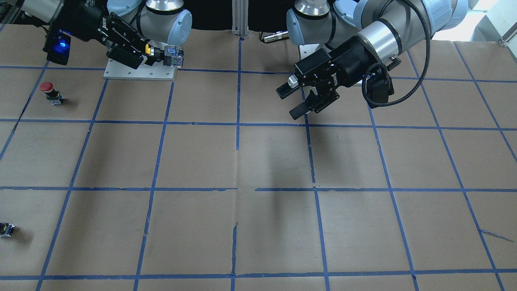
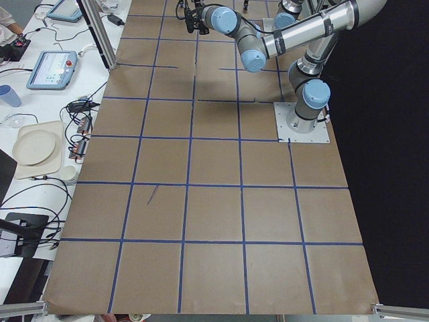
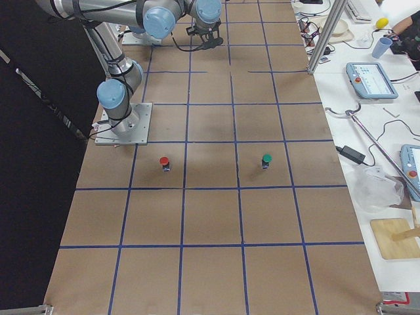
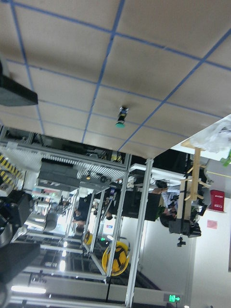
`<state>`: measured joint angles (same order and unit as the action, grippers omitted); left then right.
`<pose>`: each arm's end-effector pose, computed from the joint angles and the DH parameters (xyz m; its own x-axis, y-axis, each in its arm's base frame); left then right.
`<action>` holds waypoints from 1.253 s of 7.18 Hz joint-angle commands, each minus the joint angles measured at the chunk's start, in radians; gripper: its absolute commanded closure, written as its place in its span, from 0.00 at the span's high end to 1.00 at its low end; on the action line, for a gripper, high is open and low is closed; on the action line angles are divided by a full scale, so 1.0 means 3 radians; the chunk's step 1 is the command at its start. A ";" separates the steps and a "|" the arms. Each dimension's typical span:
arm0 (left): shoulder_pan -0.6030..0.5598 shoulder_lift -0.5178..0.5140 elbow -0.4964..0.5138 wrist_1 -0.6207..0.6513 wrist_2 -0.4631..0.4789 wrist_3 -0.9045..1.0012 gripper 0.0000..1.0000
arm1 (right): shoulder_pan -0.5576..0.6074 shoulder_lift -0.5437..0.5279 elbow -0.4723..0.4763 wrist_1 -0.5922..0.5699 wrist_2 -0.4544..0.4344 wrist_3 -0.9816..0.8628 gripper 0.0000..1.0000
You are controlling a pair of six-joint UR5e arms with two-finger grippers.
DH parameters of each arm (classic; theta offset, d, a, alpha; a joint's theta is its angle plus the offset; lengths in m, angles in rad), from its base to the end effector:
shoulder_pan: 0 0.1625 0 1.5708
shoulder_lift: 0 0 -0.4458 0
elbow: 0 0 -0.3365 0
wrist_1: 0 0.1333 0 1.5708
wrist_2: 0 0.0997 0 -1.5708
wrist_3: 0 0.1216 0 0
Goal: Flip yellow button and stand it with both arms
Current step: 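Carry the button with the right gripper away and turn it cap-up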
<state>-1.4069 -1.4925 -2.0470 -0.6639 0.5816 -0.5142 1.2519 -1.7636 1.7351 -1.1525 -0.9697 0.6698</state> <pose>-0.1673 -0.4280 0.4668 -0.4597 -0.1520 0.8750 -0.4233 0.9036 -0.0654 0.0962 -0.3530 0.4790 -0.3811 0.9080 -0.1742 0.6717 0.4014 0.6227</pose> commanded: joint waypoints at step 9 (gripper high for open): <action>-0.0644 -0.0267 0.1966 -0.3237 0.3256 0.1670 0.99 | -0.0715 0.0423 0.0059 -0.1534 -0.1692 -0.5172 0.06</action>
<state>-1.5884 -1.6041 -1.4979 -1.5419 1.5135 -0.1063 1.0922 -1.6364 1.6949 -1.5054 -1.4753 -0.6498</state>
